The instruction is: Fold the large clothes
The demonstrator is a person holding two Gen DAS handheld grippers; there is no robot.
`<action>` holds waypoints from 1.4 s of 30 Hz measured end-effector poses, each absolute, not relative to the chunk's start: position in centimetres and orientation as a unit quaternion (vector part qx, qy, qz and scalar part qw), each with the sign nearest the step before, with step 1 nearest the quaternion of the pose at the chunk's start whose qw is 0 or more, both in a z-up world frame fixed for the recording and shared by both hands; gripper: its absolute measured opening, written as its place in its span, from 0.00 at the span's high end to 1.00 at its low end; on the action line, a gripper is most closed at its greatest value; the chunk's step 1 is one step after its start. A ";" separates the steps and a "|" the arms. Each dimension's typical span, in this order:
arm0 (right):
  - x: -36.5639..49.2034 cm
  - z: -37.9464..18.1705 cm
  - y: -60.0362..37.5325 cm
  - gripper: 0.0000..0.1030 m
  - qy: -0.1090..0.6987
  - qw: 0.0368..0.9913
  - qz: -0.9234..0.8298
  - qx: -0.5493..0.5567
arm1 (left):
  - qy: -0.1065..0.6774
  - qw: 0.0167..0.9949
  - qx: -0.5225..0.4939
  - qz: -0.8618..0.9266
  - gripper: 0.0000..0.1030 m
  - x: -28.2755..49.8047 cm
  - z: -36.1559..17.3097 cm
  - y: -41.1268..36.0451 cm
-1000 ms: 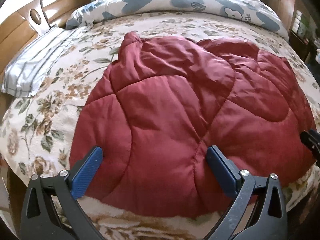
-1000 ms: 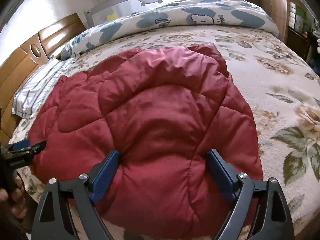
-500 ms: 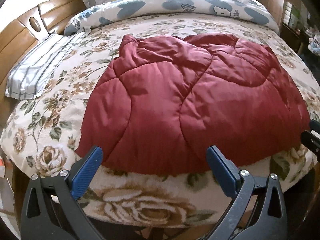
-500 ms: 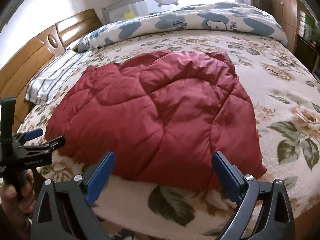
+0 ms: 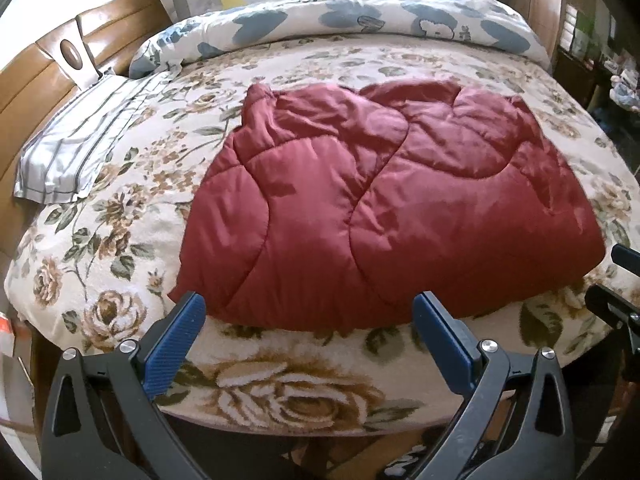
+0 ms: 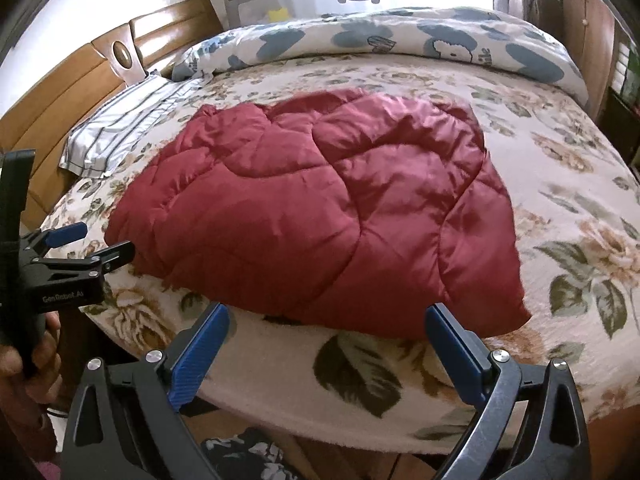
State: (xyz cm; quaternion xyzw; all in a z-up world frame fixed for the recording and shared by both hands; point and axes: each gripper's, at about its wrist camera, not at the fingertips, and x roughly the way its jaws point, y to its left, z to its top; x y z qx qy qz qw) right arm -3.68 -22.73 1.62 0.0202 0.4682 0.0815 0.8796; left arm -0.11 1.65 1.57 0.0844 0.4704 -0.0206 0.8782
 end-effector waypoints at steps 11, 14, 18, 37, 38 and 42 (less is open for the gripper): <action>-1.8 3.0 -23.6 0.00 0.463 0.883 0.075 0.030 | 0.473 0.879 0.066 -0.023 0.00 1.7 2.4 2.3; -0.8 1.9 -23.9 0.00 0.478 0.875 0.067 0.041 | 0.484 0.873 0.061 -0.020 0.00 2.4 1.7 2.0; 0.0 1.2 -24.0 0.00 0.486 0.870 0.063 0.048 | 0.489 0.869 0.065 -0.021 0.00 2.8 1.5 1.5; 2.0 1.1 -23.3 0.00 0.496 0.865 0.065 0.042 | 0.494 0.867 0.057 -0.027 0.00 3.7 1.5 0.9; 2.2 1.2 -23.3 0.00 0.496 0.865 0.064 0.043 | 0.494 0.867 0.057 -0.027 0.00 3.7 1.5 0.9; 2.7 1.3 -23.3 0.00 0.496 0.865 0.062 0.046 | 0.495 0.867 0.056 -0.027 0.00 3.9 1.5 0.8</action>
